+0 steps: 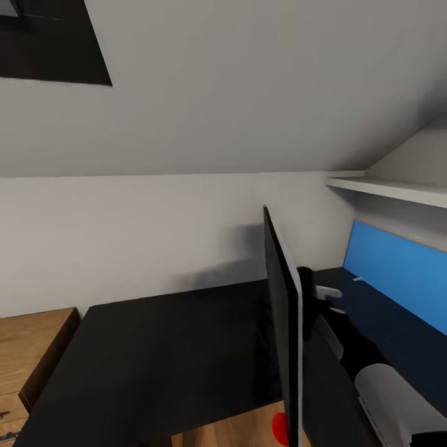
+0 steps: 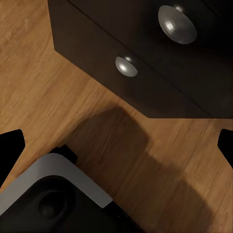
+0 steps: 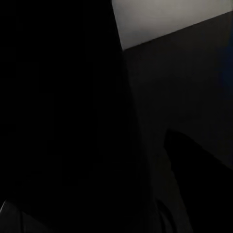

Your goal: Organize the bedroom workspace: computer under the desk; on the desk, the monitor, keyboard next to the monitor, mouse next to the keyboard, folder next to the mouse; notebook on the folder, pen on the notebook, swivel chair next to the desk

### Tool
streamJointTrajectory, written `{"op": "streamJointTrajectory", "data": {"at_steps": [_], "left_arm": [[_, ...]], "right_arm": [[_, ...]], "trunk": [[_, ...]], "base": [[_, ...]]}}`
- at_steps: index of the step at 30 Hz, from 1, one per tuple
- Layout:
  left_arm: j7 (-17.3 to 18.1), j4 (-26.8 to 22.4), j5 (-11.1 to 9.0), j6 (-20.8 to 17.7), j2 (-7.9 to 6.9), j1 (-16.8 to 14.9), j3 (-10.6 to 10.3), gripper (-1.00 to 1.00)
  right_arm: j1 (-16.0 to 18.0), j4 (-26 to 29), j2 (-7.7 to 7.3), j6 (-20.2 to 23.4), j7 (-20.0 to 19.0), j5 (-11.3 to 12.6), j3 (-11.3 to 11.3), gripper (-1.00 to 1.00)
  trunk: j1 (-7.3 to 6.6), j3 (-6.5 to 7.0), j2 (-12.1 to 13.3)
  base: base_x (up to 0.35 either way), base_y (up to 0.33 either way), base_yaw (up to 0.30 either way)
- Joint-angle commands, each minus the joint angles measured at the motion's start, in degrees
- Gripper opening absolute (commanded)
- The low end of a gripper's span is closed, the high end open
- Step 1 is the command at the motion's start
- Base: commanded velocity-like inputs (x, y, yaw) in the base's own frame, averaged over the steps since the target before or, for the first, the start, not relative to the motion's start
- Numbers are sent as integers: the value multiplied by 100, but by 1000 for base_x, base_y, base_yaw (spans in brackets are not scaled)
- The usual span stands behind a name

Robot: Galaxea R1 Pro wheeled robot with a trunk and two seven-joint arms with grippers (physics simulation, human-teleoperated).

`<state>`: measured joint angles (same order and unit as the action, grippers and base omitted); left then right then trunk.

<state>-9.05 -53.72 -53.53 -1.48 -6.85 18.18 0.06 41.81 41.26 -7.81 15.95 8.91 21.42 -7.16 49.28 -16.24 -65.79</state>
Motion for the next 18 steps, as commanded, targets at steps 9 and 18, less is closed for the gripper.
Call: {"op": "streamJointTrajectory", "data": {"at_steps": [9,18], "left_arm": [[-27,-16,-43,-15,-1,2,-2,100],[-22,-32,-48,-20,-5,-1,-3,100]], "right_arm": [[-23,344,65,318,53,-674,289,-100],[-32,429,46,303,54,-1406,486,-100]], "trunk": [[1,-5,-5],[1,-5,-5]], "base": [[0,0,0],[0,0,0]]}}
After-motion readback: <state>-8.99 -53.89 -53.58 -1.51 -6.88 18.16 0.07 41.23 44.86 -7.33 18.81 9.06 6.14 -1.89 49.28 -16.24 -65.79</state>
